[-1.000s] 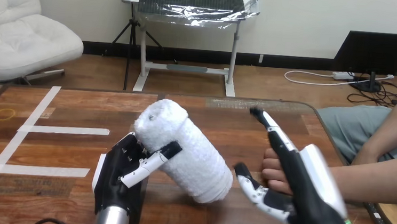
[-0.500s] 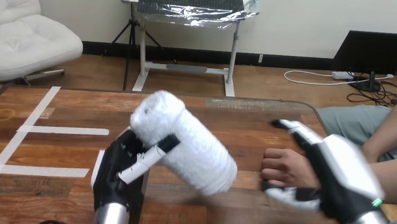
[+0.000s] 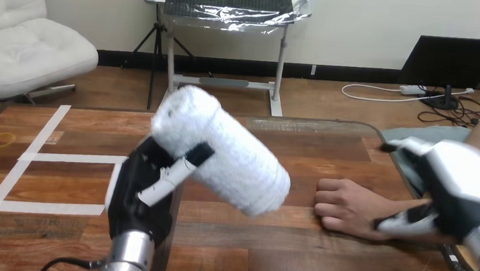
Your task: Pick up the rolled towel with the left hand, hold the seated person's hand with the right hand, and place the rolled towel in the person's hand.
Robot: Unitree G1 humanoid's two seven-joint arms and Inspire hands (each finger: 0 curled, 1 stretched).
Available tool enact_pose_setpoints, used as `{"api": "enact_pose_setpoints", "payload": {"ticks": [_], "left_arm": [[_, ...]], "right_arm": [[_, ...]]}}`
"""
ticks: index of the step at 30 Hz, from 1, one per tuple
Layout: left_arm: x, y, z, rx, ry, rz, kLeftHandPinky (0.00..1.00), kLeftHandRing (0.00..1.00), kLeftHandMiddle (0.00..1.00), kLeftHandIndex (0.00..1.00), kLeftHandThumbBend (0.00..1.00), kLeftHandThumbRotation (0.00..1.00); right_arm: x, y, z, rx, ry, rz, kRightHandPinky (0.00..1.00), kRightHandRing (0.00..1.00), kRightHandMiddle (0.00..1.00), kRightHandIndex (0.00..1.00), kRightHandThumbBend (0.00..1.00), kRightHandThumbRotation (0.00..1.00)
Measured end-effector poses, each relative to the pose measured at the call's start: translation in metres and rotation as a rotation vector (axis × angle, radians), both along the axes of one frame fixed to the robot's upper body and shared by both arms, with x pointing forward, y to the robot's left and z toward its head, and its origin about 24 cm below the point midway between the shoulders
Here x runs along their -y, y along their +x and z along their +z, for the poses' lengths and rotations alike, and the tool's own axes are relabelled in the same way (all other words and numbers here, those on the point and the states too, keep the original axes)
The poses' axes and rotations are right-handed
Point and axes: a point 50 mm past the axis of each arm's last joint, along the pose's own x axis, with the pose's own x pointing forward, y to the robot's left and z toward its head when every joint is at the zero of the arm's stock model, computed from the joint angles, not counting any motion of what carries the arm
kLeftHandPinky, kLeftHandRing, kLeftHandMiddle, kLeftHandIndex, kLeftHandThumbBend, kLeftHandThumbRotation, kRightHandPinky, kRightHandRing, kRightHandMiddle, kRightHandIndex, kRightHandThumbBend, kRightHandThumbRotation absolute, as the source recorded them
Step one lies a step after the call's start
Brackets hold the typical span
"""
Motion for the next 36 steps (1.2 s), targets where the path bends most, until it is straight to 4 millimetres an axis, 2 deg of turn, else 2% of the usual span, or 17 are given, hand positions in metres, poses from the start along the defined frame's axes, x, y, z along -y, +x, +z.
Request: {"api": "enact_pose_setpoints", "payload": {"ticks": [14, 36], "left_arm": [[-0.003, 0.001, 0.005, 0.018, 0.010, -0.002, 0.39, 0.41, 0.45, 0.48, 0.76, 0.00], [-0.005, 0.001, 0.003, 0.002, 0.008, -0.016, 0.39, 0.41, 0.46, 0.49, 0.74, 0.00]], "right_arm": [[0.012, 0.013, 0.013, -0.079, -0.104, -0.045, 0.79, 0.89, 0.88, 0.83, 0.91, 0.00], [0.010, 0.024, 0.003, -0.321, -0.208, -0.063, 0.83, 0.90, 0.89, 0.86, 0.84, 0.00]]}}
